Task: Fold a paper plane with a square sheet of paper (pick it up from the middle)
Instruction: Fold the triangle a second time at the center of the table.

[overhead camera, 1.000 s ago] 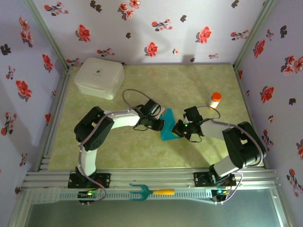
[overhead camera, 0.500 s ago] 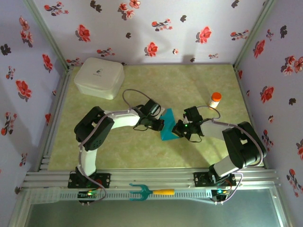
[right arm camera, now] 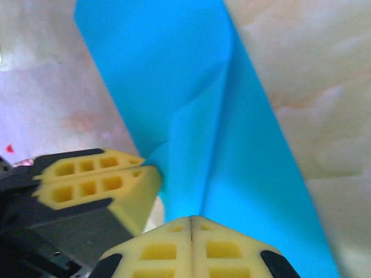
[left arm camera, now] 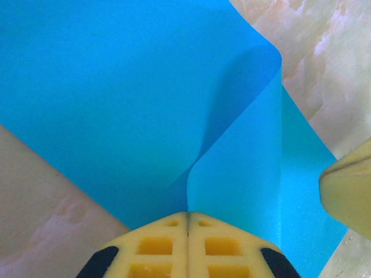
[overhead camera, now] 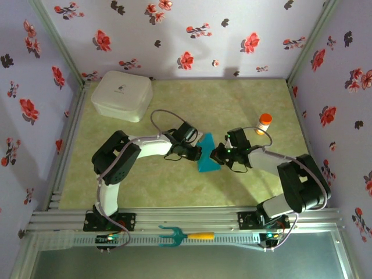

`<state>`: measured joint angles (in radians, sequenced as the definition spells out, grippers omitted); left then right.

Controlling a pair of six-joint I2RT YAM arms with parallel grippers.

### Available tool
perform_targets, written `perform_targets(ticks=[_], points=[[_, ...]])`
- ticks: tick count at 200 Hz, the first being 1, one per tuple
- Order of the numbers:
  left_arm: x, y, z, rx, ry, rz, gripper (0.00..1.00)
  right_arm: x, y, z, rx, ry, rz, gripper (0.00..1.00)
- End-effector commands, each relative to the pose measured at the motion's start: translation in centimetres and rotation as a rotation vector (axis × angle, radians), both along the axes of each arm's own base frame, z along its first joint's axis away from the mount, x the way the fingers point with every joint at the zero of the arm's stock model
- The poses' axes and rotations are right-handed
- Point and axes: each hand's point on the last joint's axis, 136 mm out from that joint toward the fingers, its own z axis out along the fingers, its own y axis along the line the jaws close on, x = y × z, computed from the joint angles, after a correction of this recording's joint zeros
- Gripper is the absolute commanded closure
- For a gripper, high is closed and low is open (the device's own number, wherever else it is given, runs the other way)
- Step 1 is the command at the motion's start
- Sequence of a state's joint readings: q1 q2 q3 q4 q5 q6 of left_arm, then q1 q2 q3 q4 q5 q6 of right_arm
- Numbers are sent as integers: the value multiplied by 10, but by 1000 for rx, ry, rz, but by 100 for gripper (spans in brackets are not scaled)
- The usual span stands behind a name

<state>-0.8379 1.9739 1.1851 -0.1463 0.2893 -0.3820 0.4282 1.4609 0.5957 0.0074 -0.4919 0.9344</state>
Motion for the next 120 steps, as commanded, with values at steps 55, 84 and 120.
perform_targets(ticks=[55, 84, 120], points=[[-9, 8, -20, 55, 33, -18, 100, 18, 36, 14, 117, -21, 40, 100], [-8, 7, -19, 53, 31, -17, 100, 13, 33, -3, 89, 17, 36, 100], [-9, 7, -20, 54, 33, -19, 100, 4, 26, -23, 73, 50, 23, 100]])
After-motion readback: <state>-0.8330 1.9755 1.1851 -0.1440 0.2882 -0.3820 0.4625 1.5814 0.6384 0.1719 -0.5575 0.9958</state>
